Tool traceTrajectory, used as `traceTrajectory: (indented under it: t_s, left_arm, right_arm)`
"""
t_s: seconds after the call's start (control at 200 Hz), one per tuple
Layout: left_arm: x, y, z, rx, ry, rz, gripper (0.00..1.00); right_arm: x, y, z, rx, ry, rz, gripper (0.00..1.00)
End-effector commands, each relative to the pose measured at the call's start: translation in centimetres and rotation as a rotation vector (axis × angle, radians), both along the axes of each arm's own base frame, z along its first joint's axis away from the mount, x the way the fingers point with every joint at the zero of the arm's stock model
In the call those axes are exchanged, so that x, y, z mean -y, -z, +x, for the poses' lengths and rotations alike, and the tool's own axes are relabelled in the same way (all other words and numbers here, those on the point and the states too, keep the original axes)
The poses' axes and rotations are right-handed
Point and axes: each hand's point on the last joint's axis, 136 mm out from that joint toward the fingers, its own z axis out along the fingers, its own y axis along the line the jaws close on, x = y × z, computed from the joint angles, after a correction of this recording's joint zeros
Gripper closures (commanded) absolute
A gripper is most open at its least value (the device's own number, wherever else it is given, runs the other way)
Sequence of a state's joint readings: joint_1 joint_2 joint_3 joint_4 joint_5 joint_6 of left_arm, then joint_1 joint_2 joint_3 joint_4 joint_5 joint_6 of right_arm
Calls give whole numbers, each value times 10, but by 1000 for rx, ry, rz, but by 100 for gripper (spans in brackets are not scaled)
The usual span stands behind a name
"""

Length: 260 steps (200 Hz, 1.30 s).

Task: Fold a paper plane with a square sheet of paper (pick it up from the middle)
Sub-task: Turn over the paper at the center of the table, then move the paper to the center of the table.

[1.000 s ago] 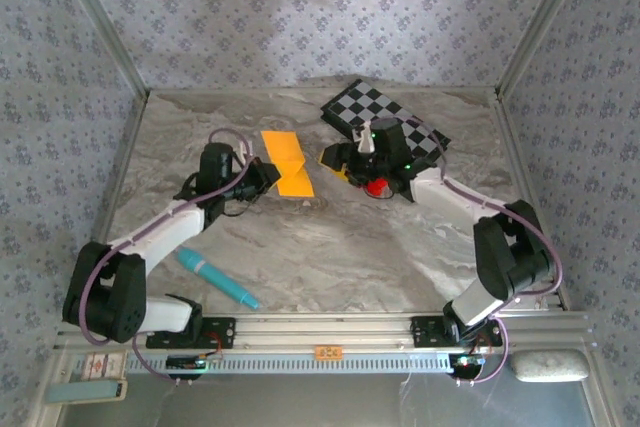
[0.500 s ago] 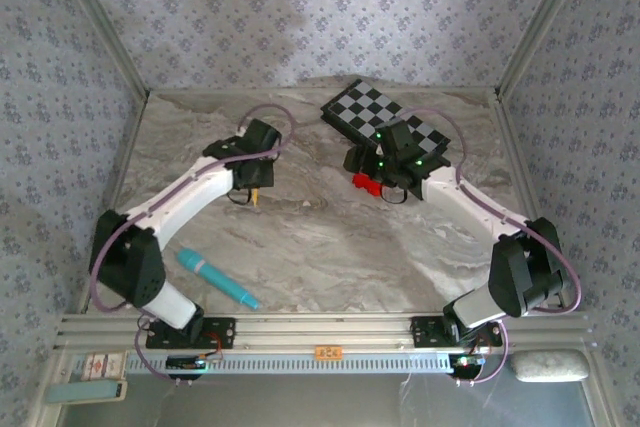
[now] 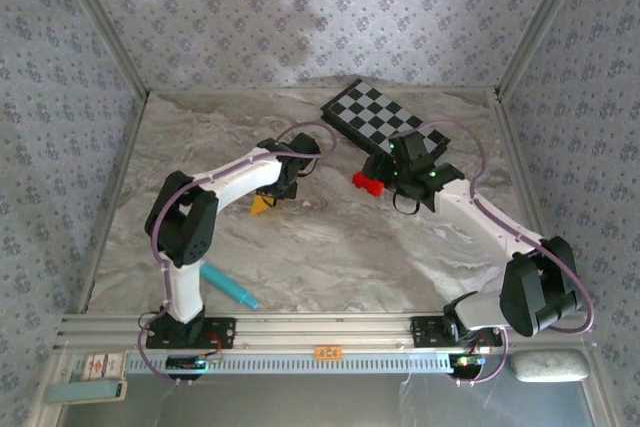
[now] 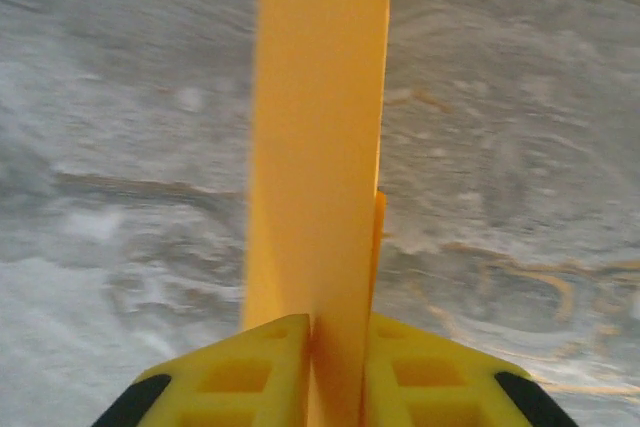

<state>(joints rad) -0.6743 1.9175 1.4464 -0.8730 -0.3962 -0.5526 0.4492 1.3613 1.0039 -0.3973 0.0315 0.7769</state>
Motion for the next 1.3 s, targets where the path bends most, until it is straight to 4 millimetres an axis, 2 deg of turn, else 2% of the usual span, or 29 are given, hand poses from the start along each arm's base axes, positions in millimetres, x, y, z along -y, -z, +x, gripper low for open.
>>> traceTrajectory:
  t_s: [0.0, 0.045, 0.085, 0.185, 0.295, 0.385, 0.48, 0.565, 0.615, 0.635, 0.715, 0.86, 0.95, 1.064, 1.169, 1.294]
  left_arm:
    - [43, 13, -6, -80, 0, -262, 77]
    - [53, 17, -7, -107, 3, -354, 74]
    - [55, 19, -8, -130, -5, -399, 70]
    - [61, 12, 0, -126, -1, -534, 64]
    - [63, -10, 6, -110, 0, -702, 54]
    - [57, -34, 10, -65, -6, -824, 47]
    - [32, -50, 14, 8, -66, -848, 41]
    - [-3, -52, 15, 72, -159, -816, 36]
    - [-22, -51, 12, 99, -216, -803, 32]
    - [-30, -51, 12, 110, -237, -803, 31]
    - [-57, -48, 6, 140, -315, -810, 26]
    - [-98, -36, -8, 170, -422, -783, 19]
    - [-114, -28, -17, 166, -476, -798, 15]
    - [-126, -21, -26, 157, -526, -822, 10]
    - [-127, -19, -28, 147, -534, -858, 7]
    - [-128, -19, -27, 147, -543, -862, 1]
  right_arm:
    - [15, 4, -6, -22, 73, -15, 27]
    - [17, 4, -7, -22, 93, -13, 27]
    - [18, 5, -8, -24, 102, -10, 28]
    - [15, 5, -6, -24, 97, 3, 28]
    - [2, 8, -4, -44, 56, 18, 28]
    - [-20, 12, -3, -58, -7, 27, 28]
    - [-58, 18, -2, -74, -115, 46, 29]
    - [-99, 27, -4, -99, -220, 54, 31]
    - [-120, 38, -7, -128, -277, 56, 33]
    - [-136, 30, -4, -111, -308, 75, 34]
    - [-169, 40, -5, -133, -372, 99, 36]
    - [-213, 62, -2, -185, -435, 142, 40]
    - [-232, 75, 3, -214, -465, 166, 41]
    - [-252, 89, 7, -241, -501, 162, 43]
    - [-258, 102, 9, -261, -513, 135, 44]
    - [-256, 118, 8, -295, -516, 103, 44]
